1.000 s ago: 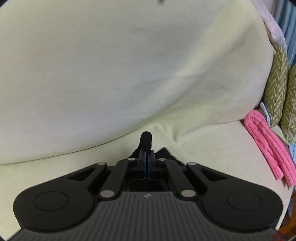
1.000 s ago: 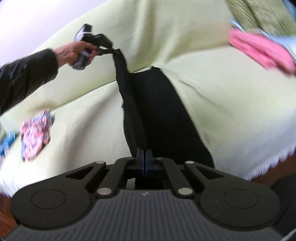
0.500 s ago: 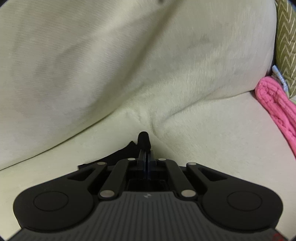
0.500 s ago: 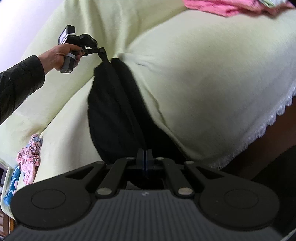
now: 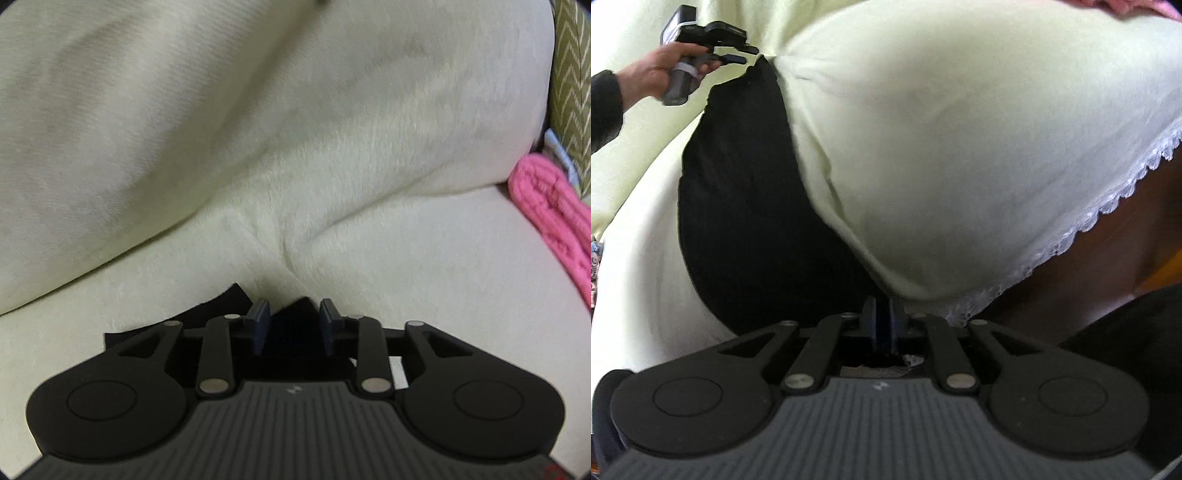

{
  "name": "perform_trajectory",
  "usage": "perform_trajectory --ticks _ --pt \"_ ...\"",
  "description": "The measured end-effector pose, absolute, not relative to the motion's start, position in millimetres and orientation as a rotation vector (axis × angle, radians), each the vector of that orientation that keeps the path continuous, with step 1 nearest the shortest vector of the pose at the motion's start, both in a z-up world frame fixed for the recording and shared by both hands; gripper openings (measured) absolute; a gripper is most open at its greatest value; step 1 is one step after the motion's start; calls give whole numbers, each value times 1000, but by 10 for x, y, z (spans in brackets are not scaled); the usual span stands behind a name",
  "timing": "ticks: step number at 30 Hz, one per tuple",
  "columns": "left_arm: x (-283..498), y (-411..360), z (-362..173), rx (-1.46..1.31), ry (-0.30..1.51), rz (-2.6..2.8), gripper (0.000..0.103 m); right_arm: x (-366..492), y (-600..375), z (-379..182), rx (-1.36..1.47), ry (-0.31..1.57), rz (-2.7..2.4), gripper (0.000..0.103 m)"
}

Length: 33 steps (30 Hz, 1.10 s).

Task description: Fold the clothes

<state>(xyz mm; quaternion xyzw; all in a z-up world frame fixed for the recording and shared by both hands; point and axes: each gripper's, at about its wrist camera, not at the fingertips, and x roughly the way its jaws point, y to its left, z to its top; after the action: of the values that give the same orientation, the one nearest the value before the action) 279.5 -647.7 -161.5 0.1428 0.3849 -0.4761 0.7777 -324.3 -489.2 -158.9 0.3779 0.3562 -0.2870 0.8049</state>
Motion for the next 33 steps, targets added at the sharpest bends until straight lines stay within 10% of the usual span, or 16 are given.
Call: perform_trajectory --ticks 33 --pt "538 -3274 -1614 299 914 -1344 40 -2957 -5048 -805 642 689 -294 35"
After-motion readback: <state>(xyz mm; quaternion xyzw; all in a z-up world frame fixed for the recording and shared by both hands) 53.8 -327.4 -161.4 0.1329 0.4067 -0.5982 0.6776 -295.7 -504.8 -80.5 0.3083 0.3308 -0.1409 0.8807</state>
